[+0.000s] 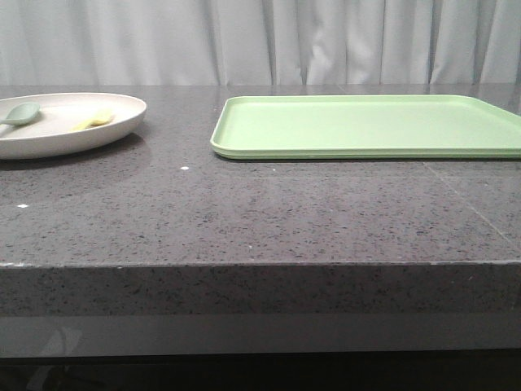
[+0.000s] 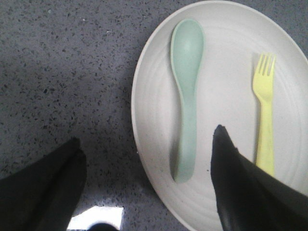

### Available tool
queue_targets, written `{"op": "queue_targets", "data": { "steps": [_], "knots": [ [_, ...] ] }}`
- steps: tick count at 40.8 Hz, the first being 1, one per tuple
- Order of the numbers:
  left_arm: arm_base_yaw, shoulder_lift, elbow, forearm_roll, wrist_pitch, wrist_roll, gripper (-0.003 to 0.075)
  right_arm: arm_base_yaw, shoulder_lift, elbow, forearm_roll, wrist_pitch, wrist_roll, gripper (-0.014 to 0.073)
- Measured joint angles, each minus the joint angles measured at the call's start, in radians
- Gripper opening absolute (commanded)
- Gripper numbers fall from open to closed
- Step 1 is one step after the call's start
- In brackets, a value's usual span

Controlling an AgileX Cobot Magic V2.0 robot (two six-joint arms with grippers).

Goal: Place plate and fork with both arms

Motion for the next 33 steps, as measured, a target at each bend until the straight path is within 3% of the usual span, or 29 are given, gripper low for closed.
{"op": "queue_targets", "data": {
  "steps": [21, 33],
  "knots": [
    [0.009, 0.197, -0.005, -0.174, -0.072, 0.075, 0.0336, 0.000, 0.000, 0.000, 0.000, 0.000, 0.000, 0.0552],
    [0.009, 0.210, -0.005, -0.254, -0.081, 0.125, 0.0119, 0.000, 0.000, 0.000, 0.000, 0.000, 0.000, 0.0552]
  ]
}}
